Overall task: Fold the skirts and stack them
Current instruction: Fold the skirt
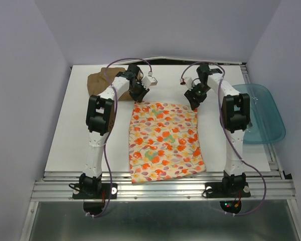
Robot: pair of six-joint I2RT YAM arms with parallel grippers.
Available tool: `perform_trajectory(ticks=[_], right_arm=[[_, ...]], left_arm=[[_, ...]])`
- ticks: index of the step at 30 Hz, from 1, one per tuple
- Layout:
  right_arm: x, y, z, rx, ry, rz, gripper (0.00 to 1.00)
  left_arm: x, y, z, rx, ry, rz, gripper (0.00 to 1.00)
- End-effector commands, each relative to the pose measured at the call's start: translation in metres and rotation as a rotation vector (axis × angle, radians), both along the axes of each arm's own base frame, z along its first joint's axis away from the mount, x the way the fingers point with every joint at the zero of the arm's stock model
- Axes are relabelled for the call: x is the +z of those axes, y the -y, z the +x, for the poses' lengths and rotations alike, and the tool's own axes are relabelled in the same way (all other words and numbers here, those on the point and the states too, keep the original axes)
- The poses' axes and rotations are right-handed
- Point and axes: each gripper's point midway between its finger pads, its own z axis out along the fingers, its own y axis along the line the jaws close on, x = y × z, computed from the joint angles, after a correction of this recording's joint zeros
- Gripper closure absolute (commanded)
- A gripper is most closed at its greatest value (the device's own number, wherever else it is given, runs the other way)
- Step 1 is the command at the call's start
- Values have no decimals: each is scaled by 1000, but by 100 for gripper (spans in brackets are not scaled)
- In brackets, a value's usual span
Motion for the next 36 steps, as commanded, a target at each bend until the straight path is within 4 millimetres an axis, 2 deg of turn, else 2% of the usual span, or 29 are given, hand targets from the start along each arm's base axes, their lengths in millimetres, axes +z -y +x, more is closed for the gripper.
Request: perform_trajectory(ticks=[1, 5, 9, 10, 12, 13, 14, 16, 20, 24, 28, 31, 32, 34, 35, 36], right_arm=[[9, -1, -8, 36, -58, 38, 45], [1, 5, -7, 32, -70, 27, 51], [-7, 5, -1, 33, -66, 21, 64], [-8, 5, -2, 33, -74, 23, 67], [-8, 3, -1, 43, -78, 29, 84], [-8, 3, 0, 41, -74, 28, 97], [-6, 3, 2, 41, -63, 28, 99], [-2, 5, 9, 22, -29, 16, 99], [23, 14, 35, -32, 88, 14, 99], [61, 21, 66, -89, 237, 32, 99], [85, 21, 80, -102, 318, 38, 99], [97, 26, 86, -114, 358, 44, 99], [107, 25, 85, -111, 377, 49, 99], [117, 24, 85, -97, 404, 55, 99], [132, 24, 82, -91, 435, 60, 99], [135, 25, 79, -75, 443, 56, 99]], left_arm=[[18, -4, 3, -6, 24, -3, 71], [18, -4, 2, -7, 20, -2, 74], [17, -5, 4, -8, 22, 5, 87], [18, -5, 4, -9, 27, 4, 94], [20, -5, 6, -13, 38, 4, 100], [22, -5, 7, -12, 45, 4, 100], [25, -4, 9, -11, 54, -1, 100], [34, -2, 15, 0, 82, -15, 100], [64, -1, 33, 46, 172, -46, 100], [107, -9, 57, 94, 298, -81, 100], [139, -15, 72, 112, 383, -89, 100], [155, -18, 73, 114, 418, -100, 100], [160, -19, 73, 116, 428, -106, 100], [180, -20, 68, 113, 461, -123, 100], [179, -20, 63, 108, 457, -130, 100], [199, -21, 56, 105, 489, -145, 100]])
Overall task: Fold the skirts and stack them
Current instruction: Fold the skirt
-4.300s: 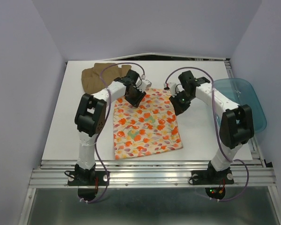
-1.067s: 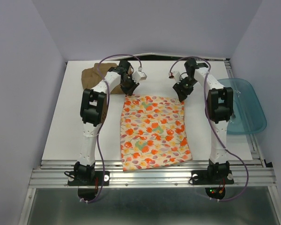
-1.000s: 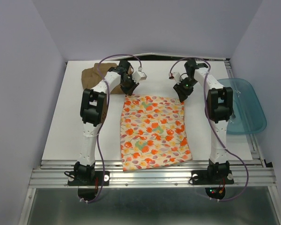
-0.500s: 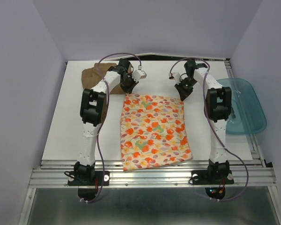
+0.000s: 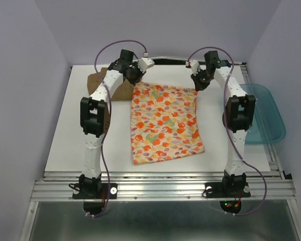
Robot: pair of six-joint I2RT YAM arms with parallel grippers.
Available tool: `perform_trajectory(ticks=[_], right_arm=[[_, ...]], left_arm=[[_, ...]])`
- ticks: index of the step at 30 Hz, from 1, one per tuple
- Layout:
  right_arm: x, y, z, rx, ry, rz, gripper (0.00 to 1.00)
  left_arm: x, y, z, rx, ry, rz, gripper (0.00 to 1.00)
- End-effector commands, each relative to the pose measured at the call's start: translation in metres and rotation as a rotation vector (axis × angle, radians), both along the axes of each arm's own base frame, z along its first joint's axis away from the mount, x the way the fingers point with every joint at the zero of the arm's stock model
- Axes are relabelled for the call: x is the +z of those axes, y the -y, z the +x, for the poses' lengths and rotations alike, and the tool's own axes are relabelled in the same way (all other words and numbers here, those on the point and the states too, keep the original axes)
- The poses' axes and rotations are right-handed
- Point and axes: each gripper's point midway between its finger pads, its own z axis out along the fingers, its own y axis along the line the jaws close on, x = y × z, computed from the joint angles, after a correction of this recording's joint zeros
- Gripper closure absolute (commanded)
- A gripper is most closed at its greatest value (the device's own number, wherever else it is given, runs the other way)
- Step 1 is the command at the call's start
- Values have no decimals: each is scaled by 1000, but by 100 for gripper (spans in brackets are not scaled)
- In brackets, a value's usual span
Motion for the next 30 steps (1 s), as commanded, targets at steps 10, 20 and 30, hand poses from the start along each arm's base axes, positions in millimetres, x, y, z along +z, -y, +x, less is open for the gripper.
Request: perform_trajectory(ticks=[10, 20, 30], right_arm=[[89, 5, -59, 148, 213, -15, 99], [20, -14, -151, 255, 94, -56, 99], [-20, -9, -164, 206, 31, -87, 99]], left_arm=[[108, -23, -95, -99, 172, -32, 100], [20, -12, -207, -228, 35, 66, 100], [-48, -13, -233, -170, -118, 96, 100]])
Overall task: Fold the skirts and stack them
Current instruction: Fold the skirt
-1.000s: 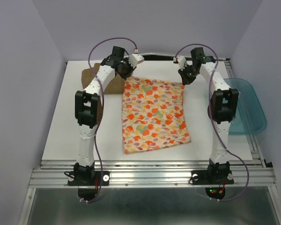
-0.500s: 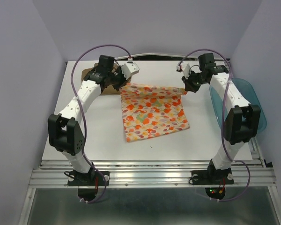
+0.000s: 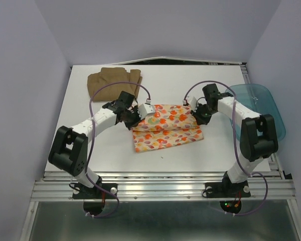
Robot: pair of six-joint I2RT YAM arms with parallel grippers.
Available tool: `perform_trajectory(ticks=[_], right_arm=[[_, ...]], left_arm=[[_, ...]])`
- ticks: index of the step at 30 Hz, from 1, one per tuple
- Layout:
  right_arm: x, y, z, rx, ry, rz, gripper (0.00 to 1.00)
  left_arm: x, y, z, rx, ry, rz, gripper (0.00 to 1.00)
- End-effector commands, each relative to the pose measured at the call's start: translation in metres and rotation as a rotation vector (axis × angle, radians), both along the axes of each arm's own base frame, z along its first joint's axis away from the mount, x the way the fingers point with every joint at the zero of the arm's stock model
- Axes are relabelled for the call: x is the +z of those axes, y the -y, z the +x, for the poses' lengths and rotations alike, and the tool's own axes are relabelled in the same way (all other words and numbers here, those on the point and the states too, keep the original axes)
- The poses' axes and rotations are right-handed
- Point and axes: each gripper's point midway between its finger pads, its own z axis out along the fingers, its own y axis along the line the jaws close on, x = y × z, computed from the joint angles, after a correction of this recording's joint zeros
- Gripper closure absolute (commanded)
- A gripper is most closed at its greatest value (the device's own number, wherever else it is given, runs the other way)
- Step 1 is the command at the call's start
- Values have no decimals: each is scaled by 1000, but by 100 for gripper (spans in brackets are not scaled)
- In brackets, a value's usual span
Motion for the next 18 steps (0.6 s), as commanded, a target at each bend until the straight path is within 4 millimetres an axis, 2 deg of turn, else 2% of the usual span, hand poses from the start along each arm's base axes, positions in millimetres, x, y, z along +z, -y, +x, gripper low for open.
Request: perform_trajectory(ticks=[1, 5, 6, 9, 12, 14, 17, 18], right_arm=[[23, 1, 36, -46, 136, -7, 99], [42, -2, 50, -61, 170, 3, 99], [54, -3, 59, -62, 201, 7, 99], [79, -3, 65, -62, 244, 9, 99], [92, -3, 57, -44, 240, 15, 99], [99, -2, 44, -21, 229, 18, 99], [89, 6, 26, 10, 225, -19, 99], [84, 6, 20, 24, 223, -30, 99]], left_arm=[[6, 0, 20, 71, 54, -8, 100], [27, 6, 31, 84, 82, -35, 100], [37, 8, 33, 83, 90, -41, 100], [58, 7, 32, 73, 102, -44, 100], [75, 4, 23, 59, 116, -51, 100], [85, 5, 14, 40, 119, -65, 100], [84, 6, -8, 4, 93, -67, 100], [75, 7, -22, -19, 72, -59, 100]])
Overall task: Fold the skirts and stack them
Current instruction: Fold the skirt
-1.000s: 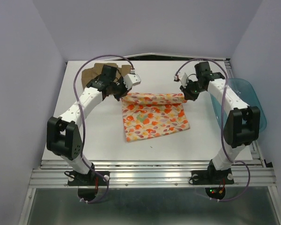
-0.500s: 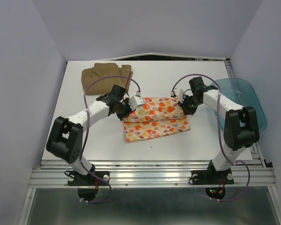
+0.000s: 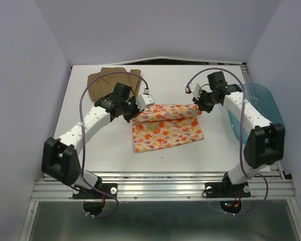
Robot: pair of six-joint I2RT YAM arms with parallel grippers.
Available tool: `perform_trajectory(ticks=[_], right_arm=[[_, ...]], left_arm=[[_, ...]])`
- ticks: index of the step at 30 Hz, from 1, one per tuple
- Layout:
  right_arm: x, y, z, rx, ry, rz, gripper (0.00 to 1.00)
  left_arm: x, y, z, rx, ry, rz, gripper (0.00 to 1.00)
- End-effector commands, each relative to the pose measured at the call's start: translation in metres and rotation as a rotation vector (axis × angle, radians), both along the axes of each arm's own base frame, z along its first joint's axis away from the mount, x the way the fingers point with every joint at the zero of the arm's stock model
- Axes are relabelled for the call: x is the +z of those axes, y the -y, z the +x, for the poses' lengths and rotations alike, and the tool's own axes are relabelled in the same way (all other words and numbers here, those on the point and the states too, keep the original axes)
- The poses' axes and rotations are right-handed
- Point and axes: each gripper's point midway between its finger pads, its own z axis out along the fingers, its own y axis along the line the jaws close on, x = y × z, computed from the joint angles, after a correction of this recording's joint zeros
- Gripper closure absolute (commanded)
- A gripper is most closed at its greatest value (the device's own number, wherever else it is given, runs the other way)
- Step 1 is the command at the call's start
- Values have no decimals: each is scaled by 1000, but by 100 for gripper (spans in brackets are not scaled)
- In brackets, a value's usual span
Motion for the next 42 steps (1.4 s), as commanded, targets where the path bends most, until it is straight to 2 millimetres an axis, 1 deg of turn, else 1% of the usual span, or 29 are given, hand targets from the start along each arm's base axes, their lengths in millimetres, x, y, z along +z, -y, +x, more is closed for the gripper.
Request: perform_trajectory(ticks=[1, 2, 3, 5, 6, 7, 8, 10, 11, 12, 13, 14, 15, 17, 18, 19, 22, 23, 25, 26, 29, 30, 32, 33, 34, 35, 37, 39, 42], right_arm=[[-1, 10, -27, 52, 11, -55, 99], [-14, 13, -39, 52, -16, -65, 99], [-19, 15, -44, 53, -26, -68, 99], [-37, 15, -57, 63, -53, -77, 99], [-44, 17, -61, 62, -61, -83, 99], [-50, 18, -61, 60, -54, -91, 99], [-65, 21, -72, 62, -91, -101, 99], [-77, 16, -77, 69, -106, -103, 99], [-82, 17, -79, 64, -119, -107, 94], [-88, 14, -84, 68, -149, -105, 89], [-88, 12, -84, 65, -157, -99, 81], [-86, 10, -84, 64, -166, -90, 70], [-78, 9, -81, 61, -152, -80, 54], [-57, 5, -76, 58, -117, -56, 50], [-47, 3, -74, 55, -93, -43, 39], [-26, -1, -72, 53, -58, -14, 35], [9, -8, -76, 0, -45, 55, 31], [24, -11, -70, -18, -19, 79, 29], [31, -12, -72, -99, -43, 116, 30], [28, -14, -76, -125, -75, 129, 32], [10, -17, -92, -271, -215, 196, 39], [-4, -15, -102, -316, -276, 205, 44], [-13, -18, -111, -419, -367, 262, 47], [-18, -11, -110, -484, -398, 283, 54], [-23, -8, -110, -554, -430, 305, 57], [-24, 0, -107, -612, -452, 338, 61], [-31, 4, -105, -701, -514, 375, 69], [-36, 7, -101, -753, -540, 386, 72], [-51, 4, -100, -810, -614, 384, 72]], left_arm=[[0, 2, -42, -79, -42, 6, 100], [-7, 2, -49, -93, -55, 16, 100], [-23, 0, -60, -104, -88, 35, 100], [-34, 4, -68, -120, -91, 36, 100], [-47, 2, -76, -122, -115, 50, 100], [-56, 2, -79, -114, -134, 56, 100], [-66, 2, -82, -116, -145, 63, 100], [-83, 0, -83, -97, -175, 88, 100], [-88, -1, -83, -86, -180, 92, 97], [-95, -1, -81, -79, -185, 99, 80], [-95, -1, -80, -76, -186, 99, 74], [-93, 1, -80, -77, -183, 91, 71], [-84, 3, -78, -79, -161, 72, 67], [-69, 6, -80, -92, -136, 41, 58], [-51, 7, -79, -98, -99, 13, 54], [-42, 8, -80, -104, -85, -3, 48], [-19, 7, -83, -114, -56, -23, 47], [-15, 7, -83, -112, -53, -22, 47], [-8, 9, -84, -117, -53, -25, 49], [-7, 10, -83, -111, -46, -20, 49], [-11, 16, -81, -115, -16, 2, 49], [-16, 18, -81, -119, -10, 8, 49], [-27, 20, -82, -134, 3, 43, 49], [-28, 27, -81, -147, 24, 42, 49], [-36, 27, -83, -147, 16, 53, 49], [-36, 33, -82, -149, 29, 44, 49], [-36, 39, -80, -141, 41, 32, 48], [-35, 47, -78, -132, 59, 15, 48], [-44, 56, -82, -156, 58, 40, 47]])
